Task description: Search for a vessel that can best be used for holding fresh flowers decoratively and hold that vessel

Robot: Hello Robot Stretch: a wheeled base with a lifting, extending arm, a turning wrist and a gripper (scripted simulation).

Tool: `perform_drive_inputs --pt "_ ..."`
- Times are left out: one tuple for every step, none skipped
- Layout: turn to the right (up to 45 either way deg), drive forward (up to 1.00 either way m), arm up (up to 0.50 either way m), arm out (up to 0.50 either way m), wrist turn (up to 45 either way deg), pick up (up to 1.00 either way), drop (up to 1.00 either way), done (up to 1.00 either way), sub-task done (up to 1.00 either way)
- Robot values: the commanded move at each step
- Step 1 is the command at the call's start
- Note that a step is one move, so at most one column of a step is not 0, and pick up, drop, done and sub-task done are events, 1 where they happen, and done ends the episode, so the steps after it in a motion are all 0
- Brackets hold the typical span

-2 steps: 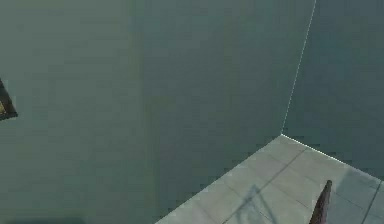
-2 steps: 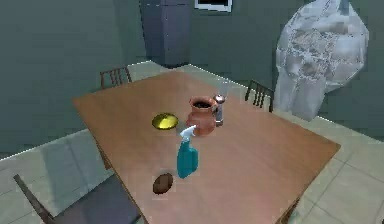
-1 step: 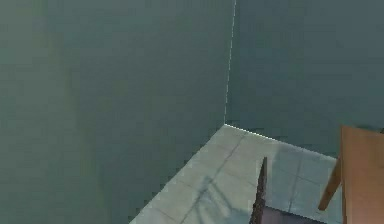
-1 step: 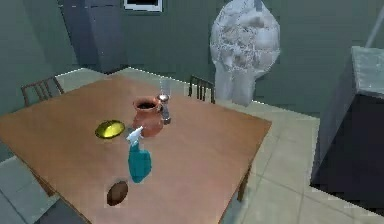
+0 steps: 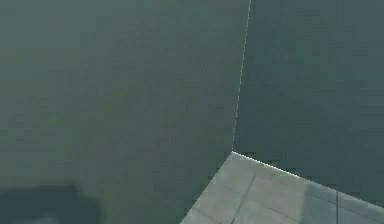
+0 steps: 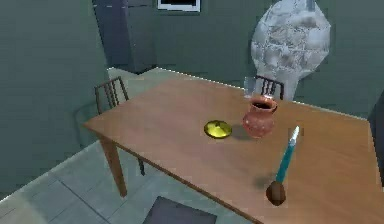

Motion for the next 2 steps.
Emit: perform_drive_inputs --pt "24.0 0.0 0.0 0.0 0.0 0.0 0.0 0.0 0.0" --pt "0.0 0.55 0.0 0.0 0.0 0.0 0.0 0.0 0.0"
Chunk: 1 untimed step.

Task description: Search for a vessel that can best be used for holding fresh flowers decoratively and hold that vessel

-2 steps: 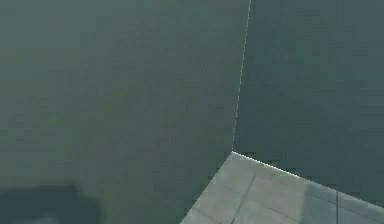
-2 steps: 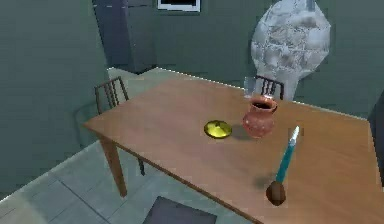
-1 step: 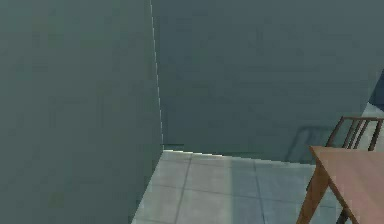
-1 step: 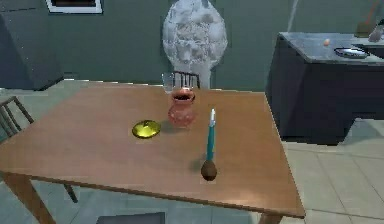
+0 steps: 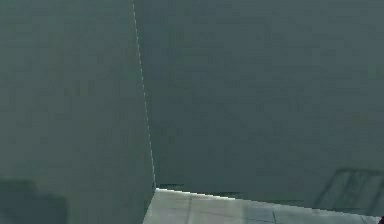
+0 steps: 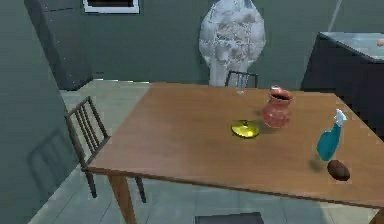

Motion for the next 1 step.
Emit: perform_drive_inputs --pt "45.0 0.0 0.0 0.0 0.0 0.0 0.0 0.0 0.0"
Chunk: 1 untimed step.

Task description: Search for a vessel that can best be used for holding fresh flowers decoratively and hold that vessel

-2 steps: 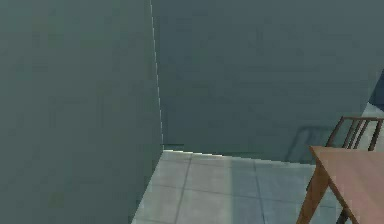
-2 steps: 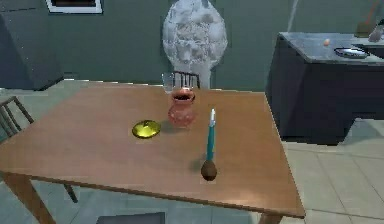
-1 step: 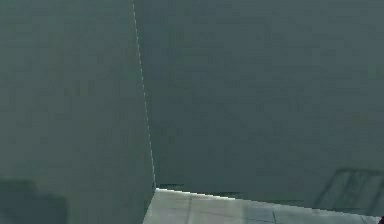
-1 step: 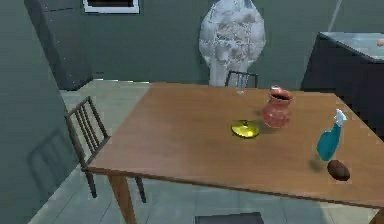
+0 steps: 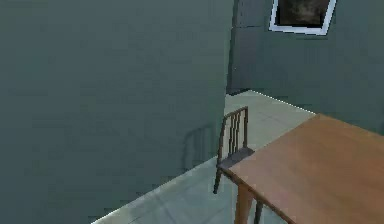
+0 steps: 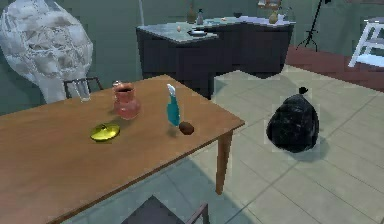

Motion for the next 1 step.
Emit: perform_drive_inputs --pt "21.0 0.0 0.0 0.0 0.0 0.0 0.0 0.0 0.0"
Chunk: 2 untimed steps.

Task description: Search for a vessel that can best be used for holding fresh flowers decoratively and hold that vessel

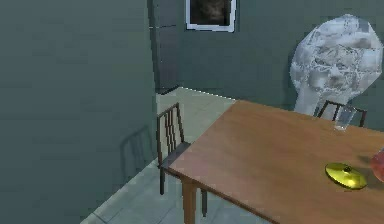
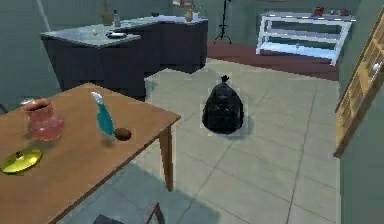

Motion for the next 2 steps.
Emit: perform_drive_inputs --pt "0.0 0.4 0.0 0.0 0.0 0.0 0.0 0.0 0.0" --pt "-21.0 0.0 0.0 0.0 0.0 0.0 0.0 0.0 0.0"
